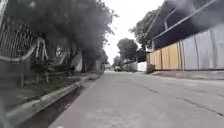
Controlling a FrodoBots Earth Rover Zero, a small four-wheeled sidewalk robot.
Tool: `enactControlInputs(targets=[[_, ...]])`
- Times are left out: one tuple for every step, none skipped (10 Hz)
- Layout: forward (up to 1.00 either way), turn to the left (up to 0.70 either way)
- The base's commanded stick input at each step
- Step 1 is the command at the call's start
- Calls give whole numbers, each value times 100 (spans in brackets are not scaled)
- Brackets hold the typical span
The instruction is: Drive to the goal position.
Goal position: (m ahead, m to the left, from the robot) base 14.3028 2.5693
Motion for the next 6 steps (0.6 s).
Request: enactControlInputs(targets=[[70, 0], [70, 0], [70, 0], [70, 0], [70, 0], [70, 0]])
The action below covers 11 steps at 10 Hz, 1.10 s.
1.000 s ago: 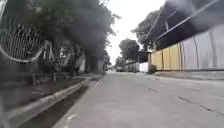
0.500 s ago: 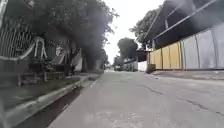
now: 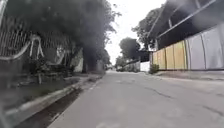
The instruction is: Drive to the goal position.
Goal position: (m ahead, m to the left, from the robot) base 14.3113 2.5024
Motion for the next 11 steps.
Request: enactControlInputs(targets=[[70, 0], [70, 0], [70, 0], [70, 0], [70, 0], [70, 11], [70, 32], [70, 27], [70, 5], [70, 0], [70, 0]])
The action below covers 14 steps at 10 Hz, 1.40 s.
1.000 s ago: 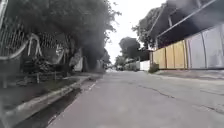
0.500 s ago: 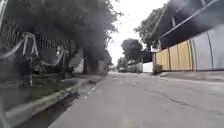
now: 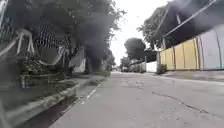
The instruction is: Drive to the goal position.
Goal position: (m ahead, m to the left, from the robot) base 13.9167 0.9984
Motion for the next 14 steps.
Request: enactControlInputs(targets=[[70, 0], [70, 0], [70, 0], [70, 0], [70, 0], [70, 0], [70, -16], [70, -33], [70, -22], [70, -3], [70, 0], [70, 0], [70, 0], [70, 0]])
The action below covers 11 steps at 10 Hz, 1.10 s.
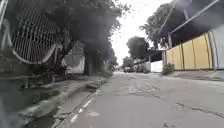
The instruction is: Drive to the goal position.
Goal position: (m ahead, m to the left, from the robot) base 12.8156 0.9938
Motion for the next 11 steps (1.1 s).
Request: enactControlInputs(targets=[[70, -35], [70, -35], [70, -35], [70, -35], [70, -16], [70, -6], [70, 0], [70, 0], [70, 0], [70, 0], [70, 0]])
